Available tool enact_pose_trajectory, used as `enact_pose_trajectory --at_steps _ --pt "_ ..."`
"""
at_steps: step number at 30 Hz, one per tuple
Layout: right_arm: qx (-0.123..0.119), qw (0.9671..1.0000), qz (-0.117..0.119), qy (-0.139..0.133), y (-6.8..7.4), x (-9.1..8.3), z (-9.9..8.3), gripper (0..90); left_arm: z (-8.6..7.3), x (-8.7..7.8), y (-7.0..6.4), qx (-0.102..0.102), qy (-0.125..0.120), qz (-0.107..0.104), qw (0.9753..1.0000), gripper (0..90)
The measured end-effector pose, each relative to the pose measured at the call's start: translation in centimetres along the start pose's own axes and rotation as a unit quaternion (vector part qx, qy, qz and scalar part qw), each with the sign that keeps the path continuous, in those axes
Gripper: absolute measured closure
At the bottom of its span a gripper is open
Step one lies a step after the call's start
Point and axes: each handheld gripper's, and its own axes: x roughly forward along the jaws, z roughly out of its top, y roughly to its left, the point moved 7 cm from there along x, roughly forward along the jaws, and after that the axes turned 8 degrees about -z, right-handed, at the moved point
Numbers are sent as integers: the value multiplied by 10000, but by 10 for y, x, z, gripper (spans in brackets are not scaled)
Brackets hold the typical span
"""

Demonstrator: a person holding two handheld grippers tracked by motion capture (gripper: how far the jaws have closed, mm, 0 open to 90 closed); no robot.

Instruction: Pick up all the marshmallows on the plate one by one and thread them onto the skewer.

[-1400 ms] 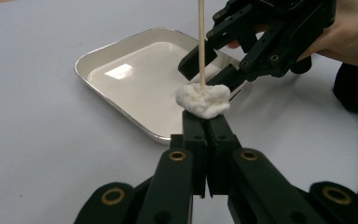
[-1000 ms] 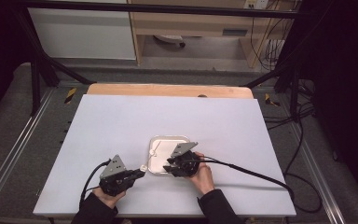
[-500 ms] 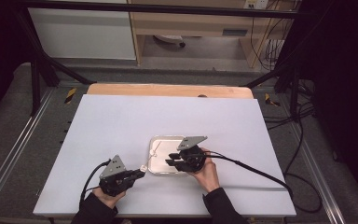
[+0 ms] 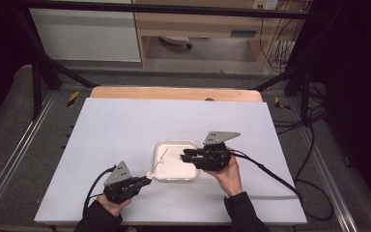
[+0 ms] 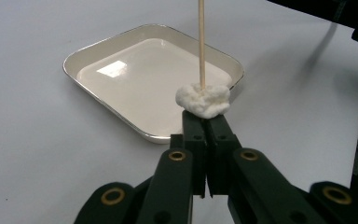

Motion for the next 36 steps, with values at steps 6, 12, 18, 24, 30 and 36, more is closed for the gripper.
enact_pose_trajectory --at_steps 6,12,18,24,30,36 --pt "254 9988 156 -387 -2 -13 16 723 0 0 -2 20 -7 -31 10000 883" --pt "516 9959 384 -644 -1 -16 30 725 0 2 -3 35 4 -63 10000 883" --pt "573 9946 537 -677 5 -7 37 725 1 1 -4 49 -7 -79 10000 883" --pt "757 9926 688 -652 3 2 36 722 1 2 -6 96 -5 -105 9999 883" --pt "858 9911 819 -599 4 8 34 723 2 2 -7 127 -15 -121 9998 883" --pt "912 9903 895 -541 6 13 31 725 2 1 -7 144 -14 -122 9998 883"
